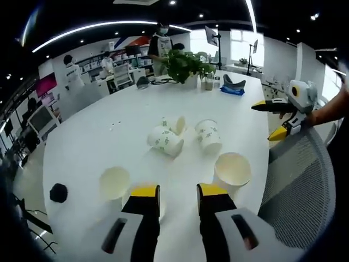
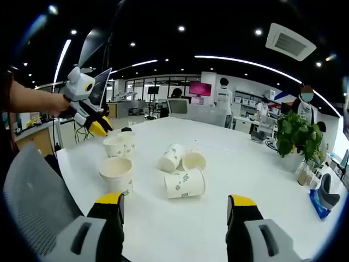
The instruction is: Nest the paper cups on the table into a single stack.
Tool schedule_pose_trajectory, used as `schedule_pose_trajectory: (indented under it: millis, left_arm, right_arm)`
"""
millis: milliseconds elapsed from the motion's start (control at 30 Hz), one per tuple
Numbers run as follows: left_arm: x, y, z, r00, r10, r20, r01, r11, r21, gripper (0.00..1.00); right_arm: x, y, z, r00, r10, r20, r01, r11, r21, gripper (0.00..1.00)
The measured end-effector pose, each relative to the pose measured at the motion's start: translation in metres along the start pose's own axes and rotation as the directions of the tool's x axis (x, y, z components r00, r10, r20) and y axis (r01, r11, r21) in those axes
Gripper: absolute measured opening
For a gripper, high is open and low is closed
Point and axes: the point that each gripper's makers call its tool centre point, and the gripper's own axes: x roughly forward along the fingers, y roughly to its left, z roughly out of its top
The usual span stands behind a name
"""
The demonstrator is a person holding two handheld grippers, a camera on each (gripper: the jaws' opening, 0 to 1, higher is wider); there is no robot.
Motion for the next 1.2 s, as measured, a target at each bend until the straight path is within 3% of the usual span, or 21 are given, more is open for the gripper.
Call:
schedule_pose_trajectory:
  millis: [533,967,1200]
  left_arm:
    - [0.023,0.011,-0.025,0.998,0.019,-0.061,-0.019,1.000,0.003,0.17]
    - [0.037,0.016,-0.035,0.995,0.031,-0.091,-0.033,0.999,-0.019,0.12]
    - [0.038,0.017,-0.039,0.994,0.042,-0.098,-0.044,0.999,-0.022,0.04]
  right_arm:
    - [0.000,-0.002,-0.001,1.000,-0.005,-0.004,0.005,1.000,0.000,0.77]
    - [0.001,-0.001,-0.001,1.000,-0.006,-0.009,0.006,1.000,-0.005,0.77]
    - [0.001,0.000,-0.001,1.000,-0.006,-0.010,0.006,1.000,-0.006,0.76]
